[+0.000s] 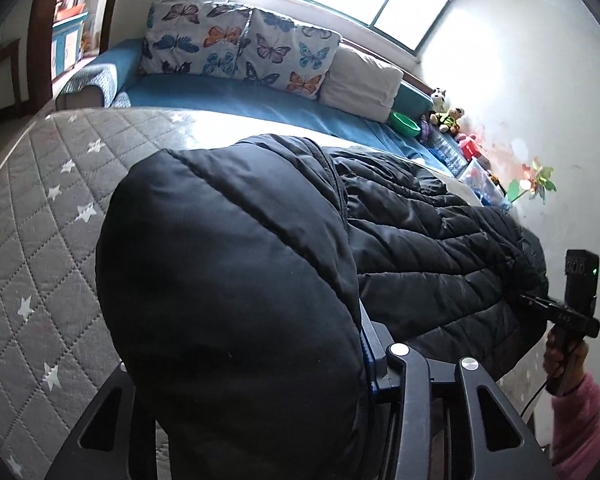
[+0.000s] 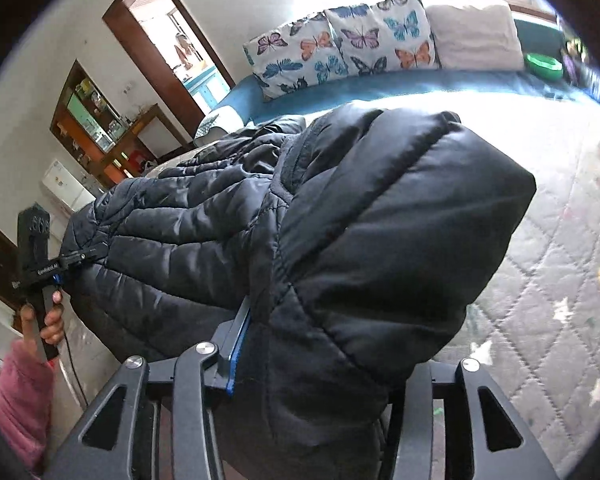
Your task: Fold large clothes
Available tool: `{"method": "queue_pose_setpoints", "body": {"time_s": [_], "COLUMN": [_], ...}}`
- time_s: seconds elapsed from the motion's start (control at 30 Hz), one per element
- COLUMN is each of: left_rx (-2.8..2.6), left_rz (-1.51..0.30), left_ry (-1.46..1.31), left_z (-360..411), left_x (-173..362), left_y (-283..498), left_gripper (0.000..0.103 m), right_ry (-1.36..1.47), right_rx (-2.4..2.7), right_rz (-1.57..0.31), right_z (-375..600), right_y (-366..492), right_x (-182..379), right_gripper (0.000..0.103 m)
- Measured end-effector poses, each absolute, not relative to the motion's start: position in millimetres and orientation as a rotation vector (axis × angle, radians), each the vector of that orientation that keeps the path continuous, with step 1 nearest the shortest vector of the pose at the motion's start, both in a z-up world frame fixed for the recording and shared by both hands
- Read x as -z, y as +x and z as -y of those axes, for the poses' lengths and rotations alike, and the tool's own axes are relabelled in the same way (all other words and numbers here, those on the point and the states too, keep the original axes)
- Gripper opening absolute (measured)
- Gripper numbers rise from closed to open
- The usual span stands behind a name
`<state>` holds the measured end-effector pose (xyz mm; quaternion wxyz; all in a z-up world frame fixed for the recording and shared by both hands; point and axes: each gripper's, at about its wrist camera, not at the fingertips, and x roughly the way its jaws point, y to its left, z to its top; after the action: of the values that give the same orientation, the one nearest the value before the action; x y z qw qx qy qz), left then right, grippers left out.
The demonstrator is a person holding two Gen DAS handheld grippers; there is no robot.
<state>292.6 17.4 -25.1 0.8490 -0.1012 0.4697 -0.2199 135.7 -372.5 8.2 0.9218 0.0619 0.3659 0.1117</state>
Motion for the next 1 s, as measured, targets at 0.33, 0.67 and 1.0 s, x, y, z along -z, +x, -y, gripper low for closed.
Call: {"method": "queue_pose_setpoints", "body": {"time_s": [0.33,0.67,1.0], "left_rx": [0.479,0.549,0.556], "left_rz": [-1.053,-1.209,-1.093], "left_ry": [-0.232,-0.504,-0.393], "left_z": [-6.3,-35.5,-22.0], "left_x": [52.8,105.0,54.7], "left_y": [297.8,331.3,313.1], "left_gripper": [0.080,0.103,0.053], "right_ry": [0.180,0.382,0.315], "right_rx": [-0.207,-0.296,-0.267], "right_rz": [-0.786,-0.881,-0.781], "right_z": [394.3,421.5,400.4], "right_y": [131.3,158.9,130.9], "right_x": [-1.1,29.3,-3.2], "right_gripper": [0.050,0.098,0.048]}}
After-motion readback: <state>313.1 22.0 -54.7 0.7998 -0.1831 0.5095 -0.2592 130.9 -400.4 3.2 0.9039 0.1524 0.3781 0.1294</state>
